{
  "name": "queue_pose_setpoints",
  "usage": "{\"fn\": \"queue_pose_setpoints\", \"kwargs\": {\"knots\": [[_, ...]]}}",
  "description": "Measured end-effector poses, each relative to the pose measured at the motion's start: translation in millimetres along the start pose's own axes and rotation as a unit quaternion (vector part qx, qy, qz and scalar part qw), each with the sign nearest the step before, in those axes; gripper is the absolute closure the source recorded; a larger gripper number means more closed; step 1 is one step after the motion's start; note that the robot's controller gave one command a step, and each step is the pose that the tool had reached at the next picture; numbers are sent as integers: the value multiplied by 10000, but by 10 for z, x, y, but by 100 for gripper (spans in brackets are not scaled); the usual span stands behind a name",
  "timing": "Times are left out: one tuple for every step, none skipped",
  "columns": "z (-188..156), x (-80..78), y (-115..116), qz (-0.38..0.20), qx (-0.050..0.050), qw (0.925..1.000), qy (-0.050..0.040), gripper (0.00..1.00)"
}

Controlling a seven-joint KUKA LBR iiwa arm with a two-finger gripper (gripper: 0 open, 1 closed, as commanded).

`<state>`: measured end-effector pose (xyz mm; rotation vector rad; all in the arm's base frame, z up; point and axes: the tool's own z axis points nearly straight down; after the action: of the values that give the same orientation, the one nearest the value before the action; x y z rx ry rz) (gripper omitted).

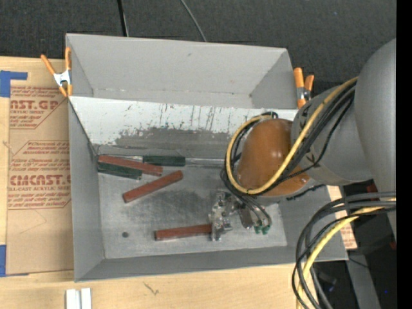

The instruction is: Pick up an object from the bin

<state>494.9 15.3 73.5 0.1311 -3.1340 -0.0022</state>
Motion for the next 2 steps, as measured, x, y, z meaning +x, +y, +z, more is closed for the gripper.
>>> {"fn": "queue_pose_setpoints", "kwargs": {"knots": [[0, 0, 0, 0, 0, 10000, 0, 100], [-488, 17, 77, 30, 2, 10000, 12, 100]]}}
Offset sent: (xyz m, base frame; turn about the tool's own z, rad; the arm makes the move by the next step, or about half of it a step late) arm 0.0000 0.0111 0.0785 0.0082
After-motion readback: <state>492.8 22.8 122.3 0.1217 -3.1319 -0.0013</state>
